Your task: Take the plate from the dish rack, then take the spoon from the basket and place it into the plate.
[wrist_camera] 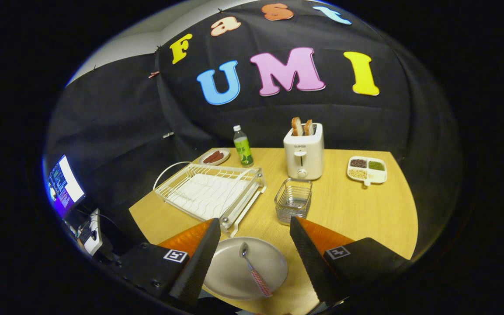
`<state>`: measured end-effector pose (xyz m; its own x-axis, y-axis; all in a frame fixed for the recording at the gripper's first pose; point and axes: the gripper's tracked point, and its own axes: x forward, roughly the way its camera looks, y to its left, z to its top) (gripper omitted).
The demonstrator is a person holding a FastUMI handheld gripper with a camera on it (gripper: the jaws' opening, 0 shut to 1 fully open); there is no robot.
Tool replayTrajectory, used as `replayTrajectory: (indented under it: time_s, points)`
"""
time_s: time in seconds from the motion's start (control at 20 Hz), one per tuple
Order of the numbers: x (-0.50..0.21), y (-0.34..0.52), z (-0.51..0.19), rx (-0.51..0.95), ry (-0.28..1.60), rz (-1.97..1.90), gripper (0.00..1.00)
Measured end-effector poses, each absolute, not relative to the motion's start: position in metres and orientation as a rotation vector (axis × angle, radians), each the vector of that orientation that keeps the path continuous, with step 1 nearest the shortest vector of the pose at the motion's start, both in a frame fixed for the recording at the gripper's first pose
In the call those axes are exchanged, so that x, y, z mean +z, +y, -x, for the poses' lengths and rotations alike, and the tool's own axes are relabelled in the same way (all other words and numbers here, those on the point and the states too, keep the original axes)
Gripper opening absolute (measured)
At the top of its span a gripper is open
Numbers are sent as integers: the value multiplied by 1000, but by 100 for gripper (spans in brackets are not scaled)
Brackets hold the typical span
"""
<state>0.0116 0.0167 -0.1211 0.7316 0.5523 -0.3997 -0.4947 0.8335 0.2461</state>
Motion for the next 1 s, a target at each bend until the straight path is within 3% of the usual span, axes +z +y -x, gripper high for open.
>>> replayTrajectory:
  time_s: [0.5,1.0]
  points:
    - [-41,-16,-8,266,338,-167,98]
    - [34,-12,13,69,177,-202,98]
